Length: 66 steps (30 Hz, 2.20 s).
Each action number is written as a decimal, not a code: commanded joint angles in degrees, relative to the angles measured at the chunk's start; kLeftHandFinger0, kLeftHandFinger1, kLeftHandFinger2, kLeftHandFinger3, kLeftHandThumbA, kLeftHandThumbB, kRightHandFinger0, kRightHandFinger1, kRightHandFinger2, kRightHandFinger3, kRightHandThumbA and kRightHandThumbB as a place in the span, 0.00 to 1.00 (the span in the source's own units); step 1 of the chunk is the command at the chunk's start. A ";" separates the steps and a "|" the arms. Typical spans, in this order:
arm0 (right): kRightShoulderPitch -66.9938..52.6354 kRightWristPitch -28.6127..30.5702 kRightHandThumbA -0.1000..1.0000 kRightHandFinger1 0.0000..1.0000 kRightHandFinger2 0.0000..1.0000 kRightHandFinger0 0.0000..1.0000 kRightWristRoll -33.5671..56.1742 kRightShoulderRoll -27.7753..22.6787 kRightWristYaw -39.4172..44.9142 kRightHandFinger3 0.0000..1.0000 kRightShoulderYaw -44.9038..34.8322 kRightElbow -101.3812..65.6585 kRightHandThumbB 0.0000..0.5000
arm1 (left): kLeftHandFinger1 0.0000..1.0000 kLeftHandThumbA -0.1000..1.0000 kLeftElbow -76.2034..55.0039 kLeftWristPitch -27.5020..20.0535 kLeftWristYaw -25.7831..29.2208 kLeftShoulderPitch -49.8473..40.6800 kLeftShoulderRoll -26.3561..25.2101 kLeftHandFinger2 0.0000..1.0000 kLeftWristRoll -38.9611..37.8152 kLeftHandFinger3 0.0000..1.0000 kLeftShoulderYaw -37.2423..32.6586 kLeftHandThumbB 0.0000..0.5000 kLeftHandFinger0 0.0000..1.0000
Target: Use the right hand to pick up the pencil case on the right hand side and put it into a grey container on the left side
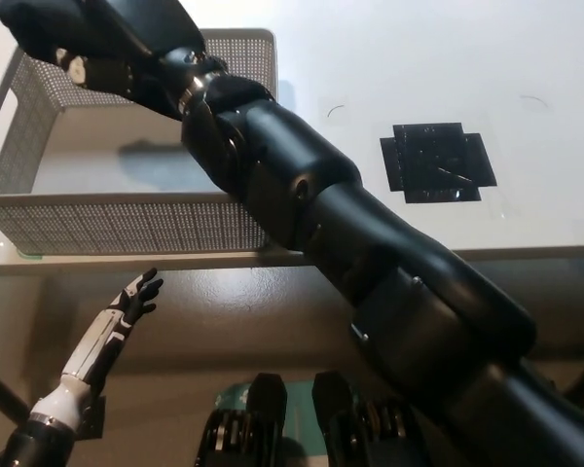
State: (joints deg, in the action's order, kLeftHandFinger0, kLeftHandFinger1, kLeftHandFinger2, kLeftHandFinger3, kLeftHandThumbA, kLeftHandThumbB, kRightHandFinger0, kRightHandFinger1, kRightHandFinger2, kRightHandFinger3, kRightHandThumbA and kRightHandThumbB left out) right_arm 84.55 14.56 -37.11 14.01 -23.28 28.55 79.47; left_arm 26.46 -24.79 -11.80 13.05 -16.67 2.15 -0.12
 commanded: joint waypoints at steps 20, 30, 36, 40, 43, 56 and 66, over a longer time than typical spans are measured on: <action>0.76 -6.56 1.00 1.00 1.00 1.00 3.02 -3.54 20.78 1.00 -0.08 1.72 1.00 | 1.00 1.00 -0.47 -1.82 -0.03 3.42 -1.96 1.00 2.74 1.00 -0.91 0.90 1.00; 0.11 -5.69 1.00 1.00 1.00 1.00 3.80 -5.09 21.68 1.00 -1.03 0.31 1.00 | 1.00 1.00 -0.64 -1.60 -0.40 3.79 -1.92 1.00 2.62 1.00 -1.24 0.89 1.00; -0.26 -3.87 1.00 1.00 1.00 1.00 5.31 -7.91 21.28 1.00 -3.00 -2.46 1.00 | 1.00 1.00 -0.83 -1.35 -0.50 3.69 -2.14 1.00 2.83 1.00 -1.53 0.91 1.00; -1.66 -2.47 1.00 1.00 1.00 1.00 7.89 -11.38 23.12 1.00 -6.19 -10.15 0.98 | 1.00 1.00 -1.10 -0.60 -0.86 3.46 -2.63 1.00 2.48 1.00 -1.63 0.93 1.00; -5.16 -4.31 1.00 1.00 1.00 1.00 10.61 -14.08 26.12 1.00 -9.21 -21.30 0.92 | 1.00 1.00 -1.03 -0.33 -1.17 3.12 -2.60 1.00 1.87 1.00 -1.68 0.96 1.00; -19.60 -10.72 1.00 1.00 1.00 1.00 14.37 -22.46 32.08 1.00 -15.57 -50.86 0.91 | 1.00 1.00 -0.60 -0.83 0.57 2.01 -2.62 1.00 4.25 1.00 -1.94 0.91 1.00; -34.50 -14.03 1.00 1.00 1.00 1.00 18.68 -29.02 32.49 1.00 -22.71 -65.30 0.99 | 1.00 1.00 0.11 -1.69 0.84 1.73 -2.76 1.00 4.79 1.00 -1.92 0.85 1.00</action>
State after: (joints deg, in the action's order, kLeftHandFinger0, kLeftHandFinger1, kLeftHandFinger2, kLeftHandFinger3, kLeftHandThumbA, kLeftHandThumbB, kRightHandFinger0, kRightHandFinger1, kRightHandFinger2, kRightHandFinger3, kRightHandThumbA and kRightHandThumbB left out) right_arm 54.17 5.88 -27.79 -7.55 4.61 14.38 33.68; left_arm 26.77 -24.61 -11.93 14.41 -16.96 5.41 -2.25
